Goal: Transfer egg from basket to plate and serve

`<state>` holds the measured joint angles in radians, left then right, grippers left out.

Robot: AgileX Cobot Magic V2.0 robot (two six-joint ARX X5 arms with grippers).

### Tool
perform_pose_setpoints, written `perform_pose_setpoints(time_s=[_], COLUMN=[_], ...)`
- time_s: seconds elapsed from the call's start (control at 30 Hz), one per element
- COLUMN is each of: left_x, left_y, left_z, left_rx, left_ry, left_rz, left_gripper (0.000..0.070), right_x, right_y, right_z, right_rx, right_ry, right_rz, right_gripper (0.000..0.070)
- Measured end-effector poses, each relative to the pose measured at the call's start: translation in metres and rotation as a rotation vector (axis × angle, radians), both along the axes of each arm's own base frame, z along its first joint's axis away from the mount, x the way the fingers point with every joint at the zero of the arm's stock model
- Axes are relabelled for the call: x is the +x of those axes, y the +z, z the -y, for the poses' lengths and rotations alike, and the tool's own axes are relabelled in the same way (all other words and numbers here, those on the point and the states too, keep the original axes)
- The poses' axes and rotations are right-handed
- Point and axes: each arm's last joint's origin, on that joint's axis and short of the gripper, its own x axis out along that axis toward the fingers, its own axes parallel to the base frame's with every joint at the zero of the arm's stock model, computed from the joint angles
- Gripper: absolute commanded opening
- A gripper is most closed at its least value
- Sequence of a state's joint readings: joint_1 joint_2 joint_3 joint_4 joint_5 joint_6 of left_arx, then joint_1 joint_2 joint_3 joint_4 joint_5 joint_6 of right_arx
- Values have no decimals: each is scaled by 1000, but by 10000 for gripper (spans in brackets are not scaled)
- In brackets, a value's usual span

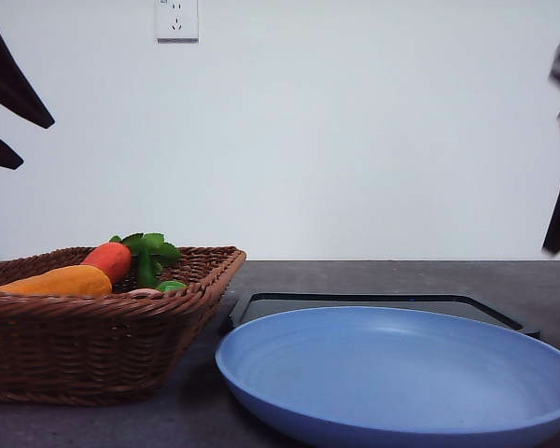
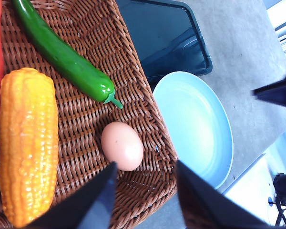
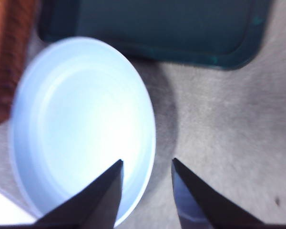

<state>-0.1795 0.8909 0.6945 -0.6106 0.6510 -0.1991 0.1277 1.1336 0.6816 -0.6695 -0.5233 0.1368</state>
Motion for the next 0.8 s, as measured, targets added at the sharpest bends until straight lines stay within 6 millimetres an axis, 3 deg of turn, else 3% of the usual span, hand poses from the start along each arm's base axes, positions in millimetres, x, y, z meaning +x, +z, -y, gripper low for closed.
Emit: perform_pose_setpoints(time_s=[0.33,0.47,0.6,0.73,0.8], left_x=[0,0,0,0,0], left_y=[0,0,0,0,0], left_z=[0,0,0,0,1], left_rx=[1,1,1,1,1], left_ry=[-1,-1,-1,-3,-9], left_rz=[1,1,1,1,2], left_gripper=[288,288,288,307,365], right_x=[26,29,32,33,32], right_y=[-45,-53,-53,-52,-53], right_z=[-25,-34,-41,-42,-41], right_rx=[18,25,38,43,42], right_ry=[100,126,122,93,85], right_rz=[-146,-152,-129,-135,-154], right_gripper=[216,136,0,0,0])
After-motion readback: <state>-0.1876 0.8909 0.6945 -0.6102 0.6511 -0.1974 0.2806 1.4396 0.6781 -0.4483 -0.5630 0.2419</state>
